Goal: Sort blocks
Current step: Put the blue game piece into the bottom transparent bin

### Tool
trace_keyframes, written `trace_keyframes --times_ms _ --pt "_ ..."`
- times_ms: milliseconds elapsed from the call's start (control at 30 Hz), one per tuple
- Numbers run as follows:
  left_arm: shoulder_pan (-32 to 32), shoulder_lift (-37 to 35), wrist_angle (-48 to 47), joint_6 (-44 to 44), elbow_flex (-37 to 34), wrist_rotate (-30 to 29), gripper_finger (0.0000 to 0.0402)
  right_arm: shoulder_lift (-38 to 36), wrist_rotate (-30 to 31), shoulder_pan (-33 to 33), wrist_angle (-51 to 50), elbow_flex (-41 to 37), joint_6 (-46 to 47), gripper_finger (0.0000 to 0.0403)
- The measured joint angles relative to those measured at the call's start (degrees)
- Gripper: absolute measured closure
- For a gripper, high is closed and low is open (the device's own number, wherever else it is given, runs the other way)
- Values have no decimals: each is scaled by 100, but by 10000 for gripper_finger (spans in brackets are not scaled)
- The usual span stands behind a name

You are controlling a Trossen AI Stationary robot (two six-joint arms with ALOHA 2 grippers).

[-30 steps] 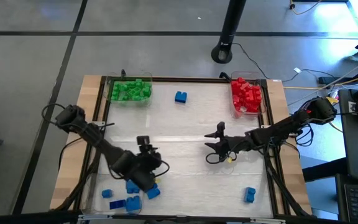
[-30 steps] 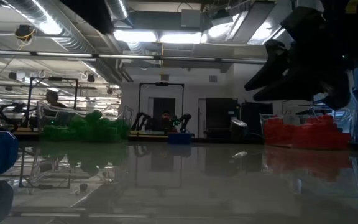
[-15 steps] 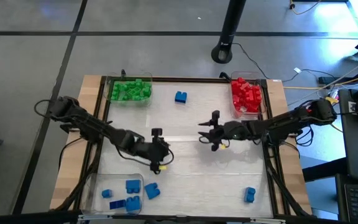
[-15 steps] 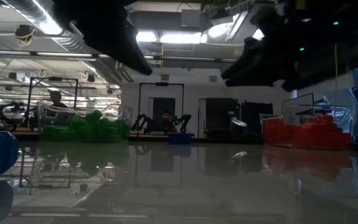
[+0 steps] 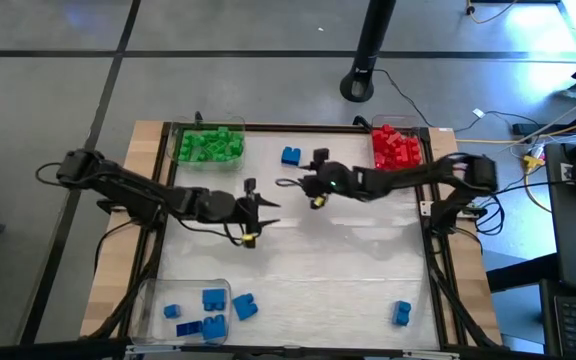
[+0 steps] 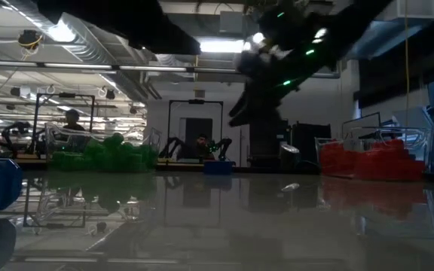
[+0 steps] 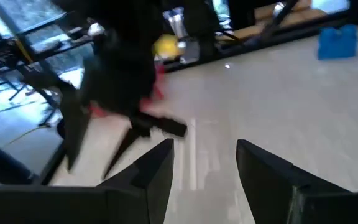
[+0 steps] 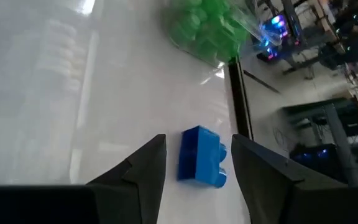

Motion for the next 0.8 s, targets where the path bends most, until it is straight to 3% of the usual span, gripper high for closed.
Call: trace_keyframes --times_ms 333,800 --pt "335 -405 -1050 -348 17 -26 237 1368 -102 -559 -203 861 -9 219" --pt "395 -424 -1050 -569 6 -53 237 2104 1056 -621 519 923 -352 219"
